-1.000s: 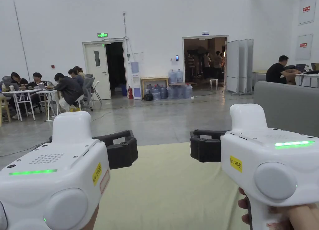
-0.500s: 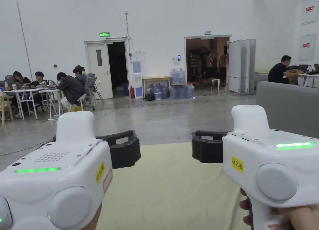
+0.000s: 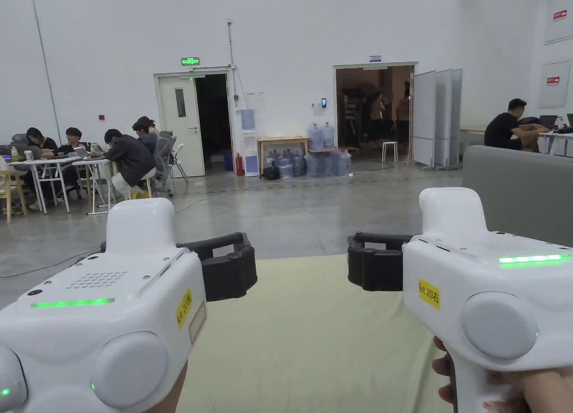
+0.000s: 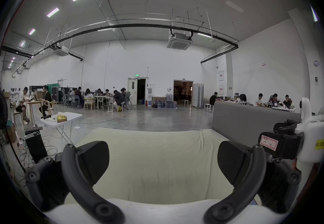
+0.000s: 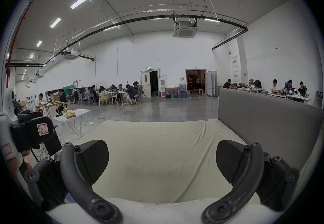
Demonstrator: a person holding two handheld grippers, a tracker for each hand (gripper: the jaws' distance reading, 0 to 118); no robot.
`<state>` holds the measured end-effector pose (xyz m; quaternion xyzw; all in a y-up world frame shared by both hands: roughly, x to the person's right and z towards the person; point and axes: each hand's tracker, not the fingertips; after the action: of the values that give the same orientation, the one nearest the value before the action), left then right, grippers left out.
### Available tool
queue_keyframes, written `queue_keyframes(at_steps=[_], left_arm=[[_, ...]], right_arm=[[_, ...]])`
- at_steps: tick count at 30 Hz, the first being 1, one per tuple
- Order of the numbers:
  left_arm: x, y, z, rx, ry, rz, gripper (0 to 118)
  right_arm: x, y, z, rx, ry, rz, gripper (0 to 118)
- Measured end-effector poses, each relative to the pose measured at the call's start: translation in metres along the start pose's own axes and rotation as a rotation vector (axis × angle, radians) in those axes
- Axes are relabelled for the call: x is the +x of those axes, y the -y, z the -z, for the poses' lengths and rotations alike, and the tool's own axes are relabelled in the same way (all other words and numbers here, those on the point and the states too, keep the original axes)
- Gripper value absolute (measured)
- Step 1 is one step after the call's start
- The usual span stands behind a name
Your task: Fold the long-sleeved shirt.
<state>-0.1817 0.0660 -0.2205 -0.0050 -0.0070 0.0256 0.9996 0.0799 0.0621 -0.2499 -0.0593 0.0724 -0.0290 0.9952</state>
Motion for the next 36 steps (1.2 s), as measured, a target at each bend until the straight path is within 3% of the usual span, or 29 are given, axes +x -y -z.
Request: queue_keyframes(at_steps=[36], left_arm=[[0.0028, 0.0032, 0.0031, -0.024, 0.008, 0.008, 118]], right_arm=[[-0.0026, 0.0062, 0.0016, 0.013, 0.004, 0.01, 118]])
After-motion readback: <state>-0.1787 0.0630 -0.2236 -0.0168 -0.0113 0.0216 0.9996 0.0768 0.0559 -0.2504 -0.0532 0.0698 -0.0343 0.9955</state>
